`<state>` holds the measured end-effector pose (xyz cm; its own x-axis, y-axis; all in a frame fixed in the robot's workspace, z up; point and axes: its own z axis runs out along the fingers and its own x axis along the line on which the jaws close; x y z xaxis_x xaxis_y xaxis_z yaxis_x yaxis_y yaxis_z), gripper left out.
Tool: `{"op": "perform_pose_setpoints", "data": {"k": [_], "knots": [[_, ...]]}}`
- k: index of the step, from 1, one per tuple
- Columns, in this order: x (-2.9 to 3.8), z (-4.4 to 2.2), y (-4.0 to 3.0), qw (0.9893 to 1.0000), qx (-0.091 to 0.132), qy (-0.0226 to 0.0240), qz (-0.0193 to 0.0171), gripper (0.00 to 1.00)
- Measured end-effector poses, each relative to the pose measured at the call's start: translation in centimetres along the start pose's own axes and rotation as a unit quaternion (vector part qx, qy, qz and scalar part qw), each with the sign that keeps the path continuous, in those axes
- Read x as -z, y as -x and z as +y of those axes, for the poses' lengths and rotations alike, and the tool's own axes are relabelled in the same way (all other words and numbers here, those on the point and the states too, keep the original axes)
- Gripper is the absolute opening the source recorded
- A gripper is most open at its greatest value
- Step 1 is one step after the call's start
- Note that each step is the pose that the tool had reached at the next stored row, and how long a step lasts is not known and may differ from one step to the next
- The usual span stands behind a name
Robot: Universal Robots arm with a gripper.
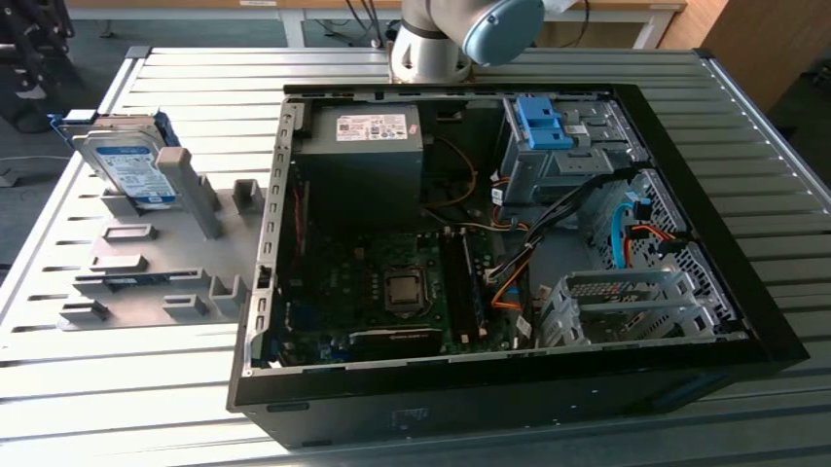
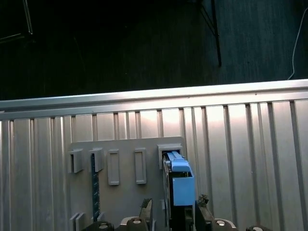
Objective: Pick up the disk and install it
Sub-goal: 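Pick up the disk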
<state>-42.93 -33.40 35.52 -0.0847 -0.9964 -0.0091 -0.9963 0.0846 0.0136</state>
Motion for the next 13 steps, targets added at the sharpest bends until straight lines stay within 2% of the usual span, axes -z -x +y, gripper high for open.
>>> {"op": "perform_pose_setpoints", "data": {"k": [6, 7, 8, 9, 13], "knots": [[-0.94, 0.11, 0.01, 1.0, -0.001, -0.0001, 0.0, 0.48], [-1.09, 0.15, 0.02, 1.0, -0.001, -0.0001, 0.0, 0.54], [-1.22, 0.18, 0.03, 1.0, -0.001, -0.0001, 0.0, 0.54], [-1.38, 0.21, 0.05, 1.0, -0.001, -0.0001, -0.0001, 0.6], [-2.02, 0.33, 0.2, 1.0, -0.001, 0.0, 0.0, 0.6]]}}
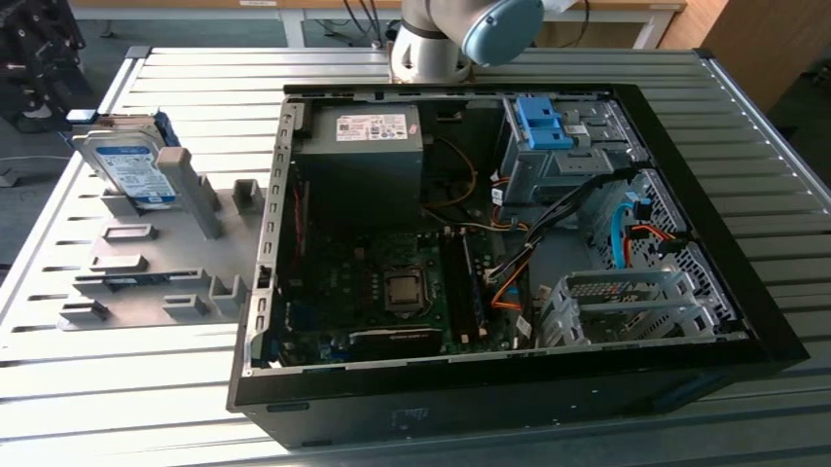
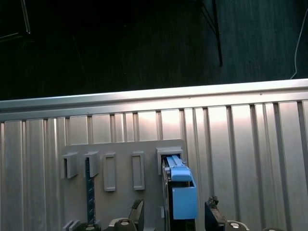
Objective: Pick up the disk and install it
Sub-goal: 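Pick up the disk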
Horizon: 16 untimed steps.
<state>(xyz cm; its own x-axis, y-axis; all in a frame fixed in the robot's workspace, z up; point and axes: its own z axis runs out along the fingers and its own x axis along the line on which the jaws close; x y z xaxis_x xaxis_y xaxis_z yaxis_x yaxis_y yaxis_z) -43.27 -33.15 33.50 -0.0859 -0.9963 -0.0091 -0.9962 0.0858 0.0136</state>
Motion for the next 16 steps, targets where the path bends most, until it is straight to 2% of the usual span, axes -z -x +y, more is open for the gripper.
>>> {"op": "perform_pose_setpoints", "data": {"k": [7, 13, 16], "knots": [[-1.12, 0.23, 0.32, 1.0, 0.0, 0.0, 0.0, 0.6], [-2.1, 0.44, 0.33, 1.0, 0.005, 0.0, 0.0, 0.6], [-2.16, 0.45, 0.33, 1.0, 0.006, 0.0001, 0.0001, 0.6]]}}
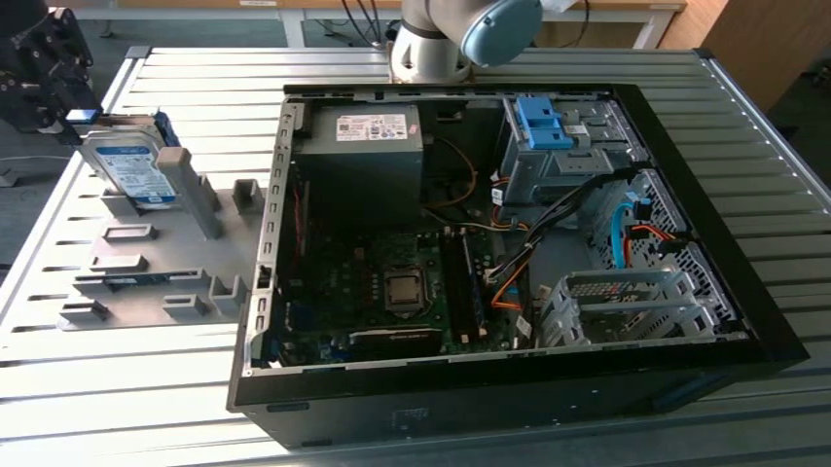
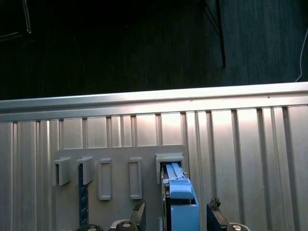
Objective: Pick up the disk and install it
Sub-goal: 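Pick up the disk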
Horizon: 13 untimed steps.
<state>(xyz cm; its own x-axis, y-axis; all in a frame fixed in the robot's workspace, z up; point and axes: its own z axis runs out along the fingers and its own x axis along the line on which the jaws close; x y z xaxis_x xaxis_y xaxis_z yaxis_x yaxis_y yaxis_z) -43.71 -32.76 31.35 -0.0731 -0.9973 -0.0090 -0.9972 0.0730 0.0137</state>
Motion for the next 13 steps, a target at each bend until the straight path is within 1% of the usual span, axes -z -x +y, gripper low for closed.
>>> {"op": "perform_pose_setpoints", "data": {"k": [9, 10, 13], "knots": [[-0.01, 0.0, 0.0, 1.0, 0.0, -0.0001, 0.0, 0.6], [-0.02, 0.0, 0.0, 1.0, 0.002, -0.0001, 0.0, 0.6], [-0.09, -0.01, 0.0, 0.9997, 0.023, 0.0, 0.0002, 0.6]]}}
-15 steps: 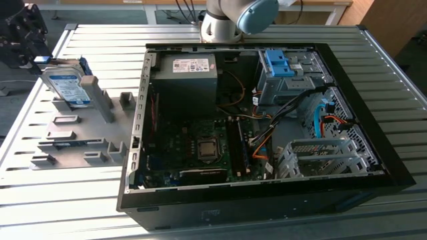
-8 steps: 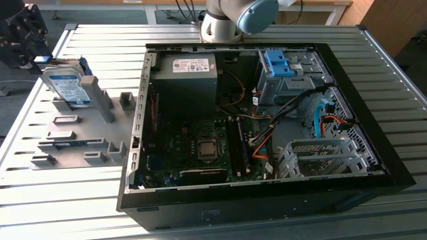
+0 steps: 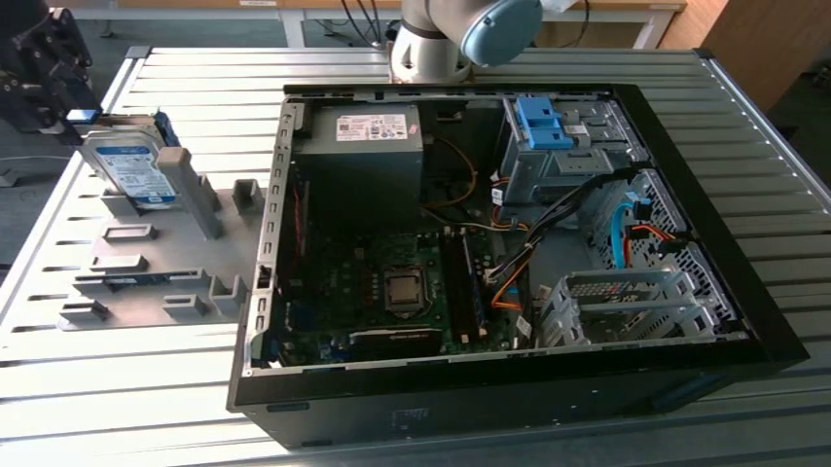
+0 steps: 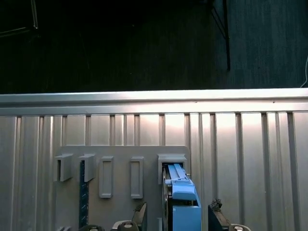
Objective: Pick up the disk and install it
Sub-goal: 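Pick up the disk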
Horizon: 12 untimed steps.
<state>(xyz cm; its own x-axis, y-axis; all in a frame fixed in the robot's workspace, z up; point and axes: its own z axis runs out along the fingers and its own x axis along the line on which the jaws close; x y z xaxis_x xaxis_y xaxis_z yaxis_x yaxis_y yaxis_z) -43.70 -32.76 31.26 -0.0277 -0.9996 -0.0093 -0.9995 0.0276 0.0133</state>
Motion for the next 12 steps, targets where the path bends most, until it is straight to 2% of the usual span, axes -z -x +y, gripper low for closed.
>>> {"op": "perform_pose_setpoints", "data": {"k": [5, 12], "knots": [[-0.36, 0.01, 0.32, 1.0, 0.001, 0.0001, 0.0, 0.6], [-1.29, 0.0, 0.32, 1.0, 0.001, 0.0002, 0.0001, 0.59]]}}
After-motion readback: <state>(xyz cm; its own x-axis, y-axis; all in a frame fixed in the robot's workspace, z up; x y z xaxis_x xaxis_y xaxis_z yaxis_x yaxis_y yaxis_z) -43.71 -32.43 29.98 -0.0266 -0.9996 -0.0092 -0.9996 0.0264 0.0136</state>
